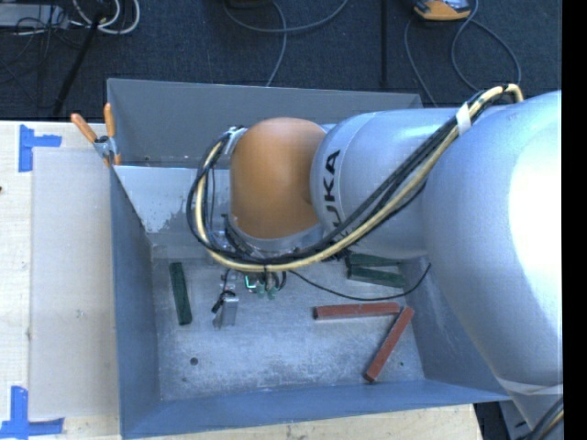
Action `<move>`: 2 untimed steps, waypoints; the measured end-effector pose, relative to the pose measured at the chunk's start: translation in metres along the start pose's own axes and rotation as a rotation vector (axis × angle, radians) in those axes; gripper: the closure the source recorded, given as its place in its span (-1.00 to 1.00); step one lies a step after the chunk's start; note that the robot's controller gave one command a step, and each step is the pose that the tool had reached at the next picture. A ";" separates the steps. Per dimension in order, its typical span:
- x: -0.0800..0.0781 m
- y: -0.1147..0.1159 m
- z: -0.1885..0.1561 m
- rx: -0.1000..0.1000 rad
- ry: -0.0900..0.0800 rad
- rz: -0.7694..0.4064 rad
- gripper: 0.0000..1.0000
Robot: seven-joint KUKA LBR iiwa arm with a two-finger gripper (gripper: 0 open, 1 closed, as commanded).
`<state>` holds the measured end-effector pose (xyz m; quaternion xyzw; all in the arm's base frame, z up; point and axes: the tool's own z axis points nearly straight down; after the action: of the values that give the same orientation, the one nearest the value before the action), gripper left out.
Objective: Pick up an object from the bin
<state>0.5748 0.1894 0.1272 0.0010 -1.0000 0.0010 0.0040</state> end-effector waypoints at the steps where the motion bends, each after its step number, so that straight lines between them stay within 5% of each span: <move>1: -0.028 0.044 0.057 -0.001 -0.012 -0.705 -1.00; 2: -0.029 0.056 0.026 0.002 -0.014 -1.096 -1.00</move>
Offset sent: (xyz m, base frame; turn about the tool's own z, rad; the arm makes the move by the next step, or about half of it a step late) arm 0.0269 0.0425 -0.0572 -0.7058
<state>0.6038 0.2452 0.1011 0.5220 -0.8529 -0.0004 -0.0027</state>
